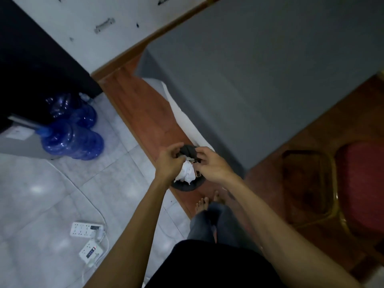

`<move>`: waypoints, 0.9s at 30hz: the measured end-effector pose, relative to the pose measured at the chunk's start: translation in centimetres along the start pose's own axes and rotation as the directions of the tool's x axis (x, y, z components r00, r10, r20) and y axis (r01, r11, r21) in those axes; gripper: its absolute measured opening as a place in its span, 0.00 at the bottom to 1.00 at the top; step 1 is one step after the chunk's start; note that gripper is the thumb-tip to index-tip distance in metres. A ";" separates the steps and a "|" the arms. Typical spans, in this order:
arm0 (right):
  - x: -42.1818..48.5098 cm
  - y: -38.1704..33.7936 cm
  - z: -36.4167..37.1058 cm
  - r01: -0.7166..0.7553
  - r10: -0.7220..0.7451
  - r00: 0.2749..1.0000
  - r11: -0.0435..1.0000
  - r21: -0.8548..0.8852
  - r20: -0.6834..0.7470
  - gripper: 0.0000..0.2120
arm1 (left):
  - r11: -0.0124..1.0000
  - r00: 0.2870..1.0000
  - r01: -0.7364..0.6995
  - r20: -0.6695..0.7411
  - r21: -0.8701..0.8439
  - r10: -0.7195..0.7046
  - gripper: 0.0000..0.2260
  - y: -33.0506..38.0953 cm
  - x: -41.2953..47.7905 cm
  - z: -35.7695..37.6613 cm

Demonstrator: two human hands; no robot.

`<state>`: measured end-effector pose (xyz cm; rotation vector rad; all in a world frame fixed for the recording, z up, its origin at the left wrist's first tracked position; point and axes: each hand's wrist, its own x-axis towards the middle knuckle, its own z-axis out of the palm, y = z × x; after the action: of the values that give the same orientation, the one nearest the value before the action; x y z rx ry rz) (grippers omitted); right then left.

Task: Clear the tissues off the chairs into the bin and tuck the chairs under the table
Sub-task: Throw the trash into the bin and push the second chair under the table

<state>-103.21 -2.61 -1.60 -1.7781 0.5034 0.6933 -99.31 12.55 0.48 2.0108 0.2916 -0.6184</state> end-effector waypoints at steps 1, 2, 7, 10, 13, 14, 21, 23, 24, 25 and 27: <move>-1.5 -0.5 -0.8 0.018 -0.018 1.000 1.000 0.023 -0.011 0.28 | 0.999 0.999 -0.036 0.011 0.001 0.036 0.19 1.2 -0.9 -0.2; -3.1 -0.9 -1.9 0.038 -0.037 0.999 0.998 0.048 -0.035 0.27 | 0.997 0.997 -0.075 0.038 0.016 0.074 0.18 2.6 -1.9 -0.2; -8.3 -1.0 -7.2 0.113 -0.089 0.976 0.988 0.106 -0.201 0.25 | 0.988 0.973 -0.154 0.180 0.026 0.147 0.14 6.9 -4.1 1.4; -11.4 0.6 -11.4 0.149 -0.070 0.910 0.975 0.165 -0.408 0.24 | 0.974 0.946 -0.220 0.255 0.046 0.202 0.13 9.7 -5.2 4.4; -14.8 3.3 -15.2 0.154 -0.026 0.860 0.966 0.209 -0.510 0.23 | 0.953 0.906 -0.287 0.349 0.097 0.238 0.13 12.6 -6.0 9.2; -16.2 4.3 -16.4 0.152 -0.010 0.842 0.964 0.220 -0.539 0.23 | 0.940 0.885 -0.321 0.391 0.117 0.253 0.13 13.6 -6.7 11.0; -27.0 13.8 -23.0 0.112 0.121 0.711 0.953 0.281 -0.692 0.21 | 0.850 0.717 -0.502 0.627 0.160 0.306 0.13 18.5 -14.5 24.4; -30.6 16.8 -24.8 0.091 0.155 0.678 0.952 0.291 -0.719 0.20 | 0.830 0.678 -0.531 0.673 0.171 0.295 0.13 19.0 -17.6 28.0; -32.4 18.3 -25.5 0.079 0.172 0.660 0.952 0.296 -0.732 0.20 | 0.821 0.654 -0.544 0.701 0.174 0.284 0.13 19.1 -19.2 29.7; -34.0 19.7 -26.3 0.074 0.181 0.641 0.953 0.295 -0.746 0.20 | 0.810 0.627 -0.560 0.729 0.175 0.275 0.13 19.2 -20.8 31.4; -37.3 22.6 -27.6 0.067 0.193 0.605 0.955 0.291 -0.772 0.19 | 0.788 0.572 -0.594 0.775 0.165 0.269 0.11 19.4 -23.9 34.8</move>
<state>-139.59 -35.88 13.80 -1.7120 1.2176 -0.2074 -121.41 -26.08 13.97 1.9231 -0.8931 -1.1449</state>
